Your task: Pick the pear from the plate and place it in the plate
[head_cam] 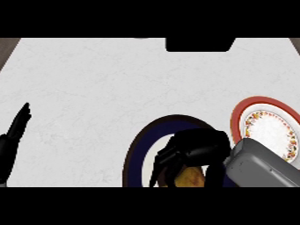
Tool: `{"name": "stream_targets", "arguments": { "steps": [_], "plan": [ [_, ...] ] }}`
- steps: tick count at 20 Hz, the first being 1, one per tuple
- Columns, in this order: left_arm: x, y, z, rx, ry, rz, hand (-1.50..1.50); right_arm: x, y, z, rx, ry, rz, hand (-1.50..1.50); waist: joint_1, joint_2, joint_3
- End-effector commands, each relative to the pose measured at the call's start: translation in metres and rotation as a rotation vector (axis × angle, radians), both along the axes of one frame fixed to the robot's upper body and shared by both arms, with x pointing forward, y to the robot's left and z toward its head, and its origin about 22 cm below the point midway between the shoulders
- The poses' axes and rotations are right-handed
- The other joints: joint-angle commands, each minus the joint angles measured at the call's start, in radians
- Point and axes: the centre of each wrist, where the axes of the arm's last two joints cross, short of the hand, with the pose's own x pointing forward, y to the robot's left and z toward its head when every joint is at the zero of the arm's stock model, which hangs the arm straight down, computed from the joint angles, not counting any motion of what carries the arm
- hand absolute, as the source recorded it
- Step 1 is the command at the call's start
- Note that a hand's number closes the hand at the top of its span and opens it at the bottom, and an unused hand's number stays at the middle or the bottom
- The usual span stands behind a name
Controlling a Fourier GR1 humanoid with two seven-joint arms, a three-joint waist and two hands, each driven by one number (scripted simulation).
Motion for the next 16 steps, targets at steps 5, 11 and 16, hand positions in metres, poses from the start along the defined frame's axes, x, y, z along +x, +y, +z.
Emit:
{"name": "stream_targets", "arguments": {
  "steps": [5,11,16],
  "plan": [
    [-0.002,-0.010,-0.003,-0.012,0.012,-0.008,0.00,0.001,-0.004,-0.009,0.128,0.223,-0.012,-1.50,0.003,0.003,0.000],
    [-0.004,-0.002,0.000,0.010,-0.001,-0.019,0.00,0.038,-0.010,-0.012,0.207,0.419,-0.221,-1.50,0.014,0.004,0.000],
    [0.015,-0.002,0.014,-0.008,-0.010,-0.045,0.00,0.089,-0.027,-0.012,0.244,0.589,-0.291,-1.50,0.031,0.012,0.001]
  ]
}}
